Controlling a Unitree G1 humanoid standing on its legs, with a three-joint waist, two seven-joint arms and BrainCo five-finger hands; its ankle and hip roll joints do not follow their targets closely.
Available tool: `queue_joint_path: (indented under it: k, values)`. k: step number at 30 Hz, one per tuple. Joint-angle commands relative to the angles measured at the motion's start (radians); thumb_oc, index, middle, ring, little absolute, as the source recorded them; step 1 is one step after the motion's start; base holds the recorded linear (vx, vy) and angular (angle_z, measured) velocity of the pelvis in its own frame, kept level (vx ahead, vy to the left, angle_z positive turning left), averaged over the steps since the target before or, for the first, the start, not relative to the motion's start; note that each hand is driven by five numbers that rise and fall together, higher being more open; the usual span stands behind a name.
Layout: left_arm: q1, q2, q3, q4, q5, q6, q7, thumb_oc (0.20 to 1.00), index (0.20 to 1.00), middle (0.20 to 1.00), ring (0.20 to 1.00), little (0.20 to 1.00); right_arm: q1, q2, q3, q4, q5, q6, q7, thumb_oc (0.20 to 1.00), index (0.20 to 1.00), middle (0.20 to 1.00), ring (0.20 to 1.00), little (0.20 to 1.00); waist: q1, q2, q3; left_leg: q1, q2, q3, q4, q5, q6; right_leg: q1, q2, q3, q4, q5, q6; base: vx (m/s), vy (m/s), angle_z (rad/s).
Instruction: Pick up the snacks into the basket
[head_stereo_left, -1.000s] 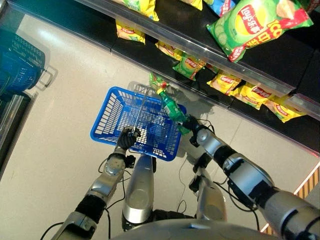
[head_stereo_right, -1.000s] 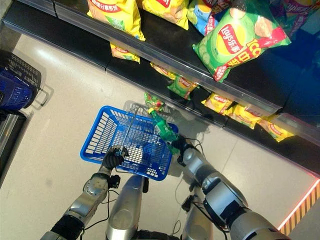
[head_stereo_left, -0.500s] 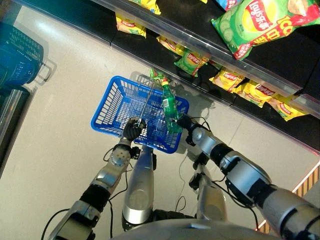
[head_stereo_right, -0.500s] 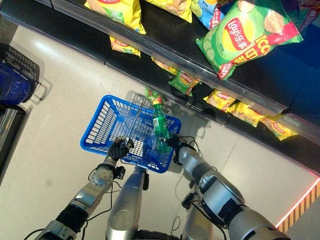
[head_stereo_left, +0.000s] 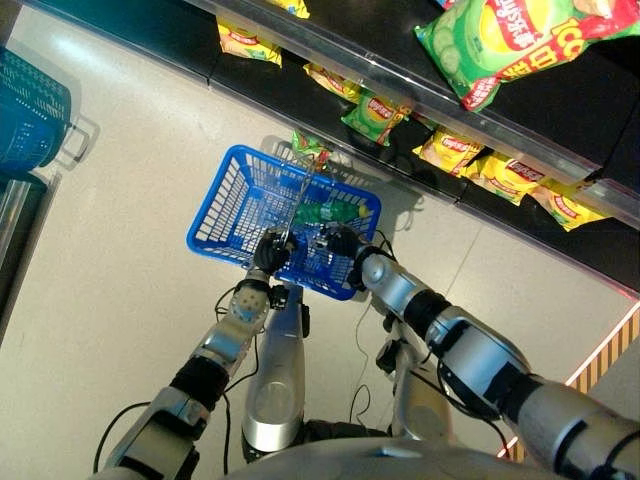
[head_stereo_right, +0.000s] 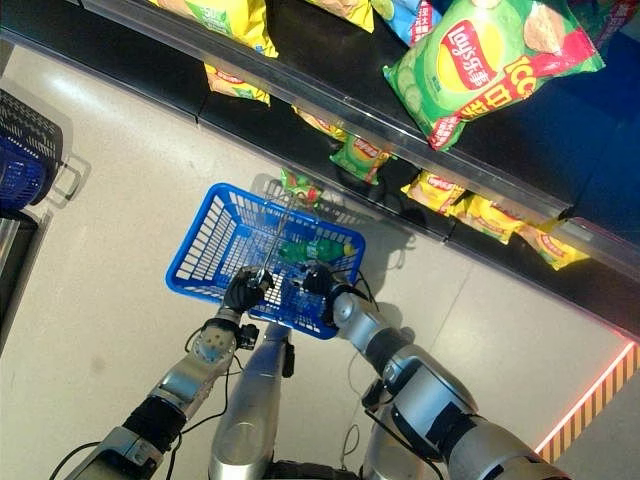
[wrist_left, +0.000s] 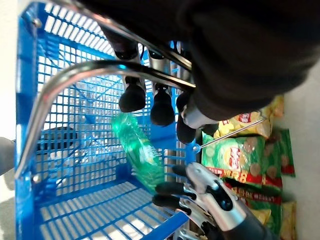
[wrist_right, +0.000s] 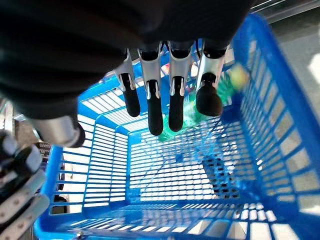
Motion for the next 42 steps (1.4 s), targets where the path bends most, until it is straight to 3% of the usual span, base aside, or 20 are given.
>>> queue_joint_path:
  k: [1,10,15,16,17,21,22,23,24,25,28,30,32,33,34,42]
  values:
    - [-0.034,-0.019,0.009,-0.206,-0.035,-0.126,0.025,0.2,0.2,0.2,0.2,0.2,-0.04,0.051,-0.007,0.035,0.028,-0.026,-0.013,0.2,0.2,0.2,0.2,0.2,0.015,0.002,-0.001,0.022,-0.018,0.032,-0.044,-0.038,0.008,-0.111,-0.019,0.054,0.085,0.049,0.006,-0.02,-0.006,-0.04]
    - [-0.057,-0.04,-0.068,-0.331,-0.109,-0.153,-0.006,0.2,0.2,0.2,0.2,0.2,-0.145,0.059,-0.084,0.237,0.025,0.003,-0.054,0.2,0.2,0.2,0.2,0.2,0.036,0.035,-0.001,-0.005,-0.026,0.02,-0.041,-0.037,0.012,-0.132,-0.026,0.042,0.1,0.048,0.008,0.0,-0.001,0.01]
    - [-0.08,-0.048,-0.124,-0.399,-0.122,-0.152,-0.031,0.2,0.2,0.2,0.2,0.2,-0.207,-0.026,-0.124,0.365,-0.06,0.059,-0.085,0.2,0.2,0.2,0.2,0.2,0.067,0.076,-0.001,-0.04,-0.037,0.001,-0.035,-0.036,0.017,-0.159,-0.036,0.028,0.122,0.044,0.012,-0.01,-0.003,0.02]
    - [-0.09,-0.045,-0.138,-0.412,-0.112,-0.148,-0.043,0.2,0.2,0.2,0.2,0.2,-0.218,-0.058,-0.117,0.381,-0.104,0.07,-0.09,0.322,0.322,0.322,0.322,0.322,0.077,0.091,-0.001,-0.049,-0.041,-0.004,-0.033,-0.033,0.017,-0.162,-0.04,0.022,0.126,0.044,0.015,-0.02,0.004,0.05]
    - [-0.097,-0.046,-0.141,-0.412,-0.11,-0.148,-0.046,0.2,0.2,0.2,0.2,0.2,-0.217,-0.064,-0.124,0.377,-0.106,0.071,-0.093,1.0,1.0,1.0,1.0,1.0,0.08,0.095,-0.001,-0.05,-0.042,-0.007,-0.033,-0.033,0.017,-0.163,-0.041,0.019,0.126,0.044,0.016,-0.02,0.003,0.09]
    - [-0.11,-0.056,-0.137,-0.386,-0.107,-0.143,-0.049,0.2,0.2,0.2,0.2,0.2,-0.194,-0.066,-0.141,0.34,-0.079,0.052,-0.103,1.0,1.0,1.0,1.0,1.0,0.081,0.094,-0.001,-0.048,-0.042,-0.011,-0.035,-0.03,0.017,-0.163,-0.044,0.018,0.126,0.045,0.017,-0.01,0.0,0.04]
    - [-0.112,-0.06,-0.132,-0.376,-0.105,-0.143,-0.044,0.263,0.263,0.263,0.263,0.263,-0.186,-0.062,-0.149,0.326,-0.058,0.047,-0.108,1.0,1.0,1.0,1.0,1.0,0.079,0.091,-0.001,-0.044,-0.043,-0.01,-0.037,-0.03,0.018,-0.163,-0.043,0.02,0.125,0.046,0.017,-0.02,0.034,0.0]
    - [-0.113,-0.066,-0.122,-0.358,-0.105,-0.142,-0.034,0.416,0.416,0.416,0.416,0.416,-0.167,-0.056,-0.171,0.301,-0.007,0.036,-0.119,1.0,1.0,1.0,1.0,1.0,0.075,0.086,-0.001,-0.038,-0.043,-0.007,-0.041,-0.03,0.019,-0.161,-0.042,0.023,0.124,0.046,0.017,0.0,0.0,0.0]
    - [-0.108,-0.068,-0.113,-0.342,-0.108,-0.139,-0.027,0.351,0.351,0.351,0.351,0.351,-0.151,-0.057,-0.181,0.277,0.025,0.026,-0.125,1.0,1.0,1.0,1.0,1.0,0.071,0.083,-0.001,-0.033,-0.042,-0.005,-0.043,-0.029,0.019,-0.159,-0.043,0.027,0.123,0.046,0.017,0.0,0.0,0.0]
    - [-0.104,-0.068,-0.104,-0.326,-0.11,-0.138,-0.018,0.2,0.2,0.2,0.2,0.2,-0.137,-0.058,-0.194,0.248,0.077,0.01,-0.136,1.0,1.0,1.0,1.0,1.0,0.067,0.079,-0.001,-0.028,-0.042,-0.003,-0.046,-0.028,0.018,-0.155,-0.042,0.031,0.121,0.046,0.016,0.0,0.0,0.0]
    - [-0.083,-0.06,-0.074,-0.301,-0.11,-0.134,-0.001,0.2,0.2,0.2,0.2,0.2,-0.079,-0.067,-0.226,0.164,0.195,-0.025,-0.157,1.0,1.0,1.0,1.0,1.0,0.054,0.069,-0.001,-0.017,-0.04,0.004,-0.048,-0.028,0.017,-0.151,-0.042,0.036,0.12,0.047,0.016,0.0,0.0,0.0]
    - [-0.032,-0.032,-0.015,-0.272,-0.104,-0.131,0.019,0.2,0.2,0.2,0.2,0.2,0.035,-0.095,-0.253,-0.016,0.305,-0.074,-0.174,1.0,1.0,1.0,1.0,1.0,0.028,0.048,-0.001,-0.009,-0.037,0.011,-0.047,-0.028,0.014,-0.146,-0.04,0.04,0.119,0.048,0.015,0.0,0.0,0.0]
    - [-0.014,-0.029,-0.001,-0.259,-0.11,-0.129,0.023,0.2,0.2,0.2,0.2,0.2,0.066,-0.104,-0.26,-0.071,0.324,-0.077,-0.18,1.0,1.0,1.0,1.0,1.0,0.021,0.044,-0.001,-0.004,-0.037,0.013,-0.049,-0.028,0.014,-0.143,-0.039,0.043,0.117,0.048,0.015,0.0,0.0,0.0]
    - [0.027,-0.014,0.048,-0.239,-0.109,-0.127,0.036,0.2,0.2,0.2,0.2,0.2,0.171,-0.144,-0.268,-0.274,0.335,-0.098,-0.181,1.0,1.0,1.0,1.0,1.0,-0.001,0.028,-0.001,0.0,-0.035,0.021,-0.046,-0.03,0.014,-0.144,-0.037,0.051,0.117,0.048,0.014,0.0,0.0,0.0]
    - [0.041,-0.013,0.061,-0.221,-0.119,-0.127,0.044,0.2,0.2,0.2,0.2,0.2,0.217,-0.157,-0.288,-0.332,0.358,-0.111,-0.186,1.0,1.0,1.0,1.0,1.0,-0.01,0.021,-0.001,0.001,-0.035,0.025,-0.042,-0.032,0.015,-0.143,-0.036,0.052,0.117,0.047,0.013,-0.02,0.009,-0.05]
    - [0.101,-0.005,0.164,-0.118,-0.103,-0.111,0.059,0.2,0.2,0.2,0.2,0.2,0.431,-0.257,-0.454,-0.588,0.404,-0.165,-0.197,1.0,1.0,1.0,1.0,1.0,-0.072,-0.006,-0.001,0.009,-0.033,0.043,0.0,-0.055,0.019,-0.14,-0.038,0.075,0.121,0.046,0.008,0.0,-0.001,-0.1]
